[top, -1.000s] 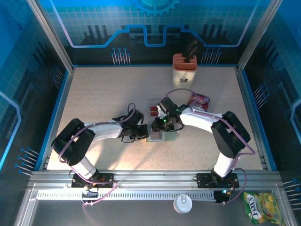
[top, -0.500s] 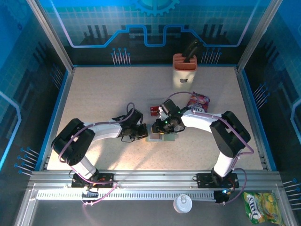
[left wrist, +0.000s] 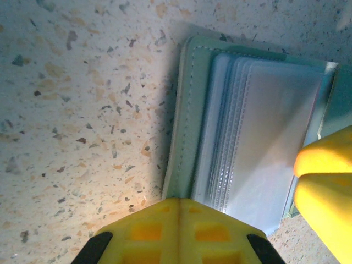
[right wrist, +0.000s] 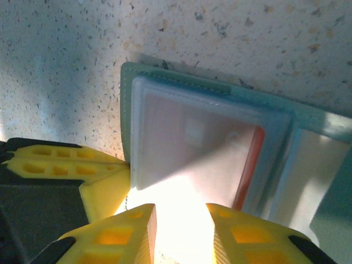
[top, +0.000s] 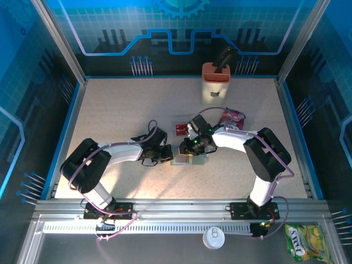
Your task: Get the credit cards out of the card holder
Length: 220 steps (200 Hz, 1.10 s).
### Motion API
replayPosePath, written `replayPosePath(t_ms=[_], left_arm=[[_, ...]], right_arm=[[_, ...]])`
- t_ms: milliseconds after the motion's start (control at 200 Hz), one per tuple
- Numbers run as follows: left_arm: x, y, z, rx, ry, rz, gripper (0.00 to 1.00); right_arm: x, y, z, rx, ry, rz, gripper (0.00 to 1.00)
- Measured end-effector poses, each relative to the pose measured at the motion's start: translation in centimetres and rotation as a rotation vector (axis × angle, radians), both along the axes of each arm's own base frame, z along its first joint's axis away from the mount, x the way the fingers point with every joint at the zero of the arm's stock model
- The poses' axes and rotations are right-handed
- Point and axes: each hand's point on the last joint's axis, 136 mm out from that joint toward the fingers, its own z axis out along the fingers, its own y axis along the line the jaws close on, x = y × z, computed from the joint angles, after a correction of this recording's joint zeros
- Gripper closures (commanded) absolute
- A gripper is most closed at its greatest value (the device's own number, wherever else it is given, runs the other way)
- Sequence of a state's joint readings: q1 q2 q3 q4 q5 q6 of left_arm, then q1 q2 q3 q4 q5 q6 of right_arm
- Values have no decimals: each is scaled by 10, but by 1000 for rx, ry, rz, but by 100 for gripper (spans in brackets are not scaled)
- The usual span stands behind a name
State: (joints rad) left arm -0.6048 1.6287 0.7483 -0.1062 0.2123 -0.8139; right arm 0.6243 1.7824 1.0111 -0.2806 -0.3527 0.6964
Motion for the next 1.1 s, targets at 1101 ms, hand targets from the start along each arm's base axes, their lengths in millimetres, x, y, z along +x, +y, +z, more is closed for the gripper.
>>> replayPosePath(t_ms=[1101], left_arm=[[5, -4, 34, -64, -68, 14, 88]], right_arm=[[-1, -16, -12, -15, 21, -31, 78]])
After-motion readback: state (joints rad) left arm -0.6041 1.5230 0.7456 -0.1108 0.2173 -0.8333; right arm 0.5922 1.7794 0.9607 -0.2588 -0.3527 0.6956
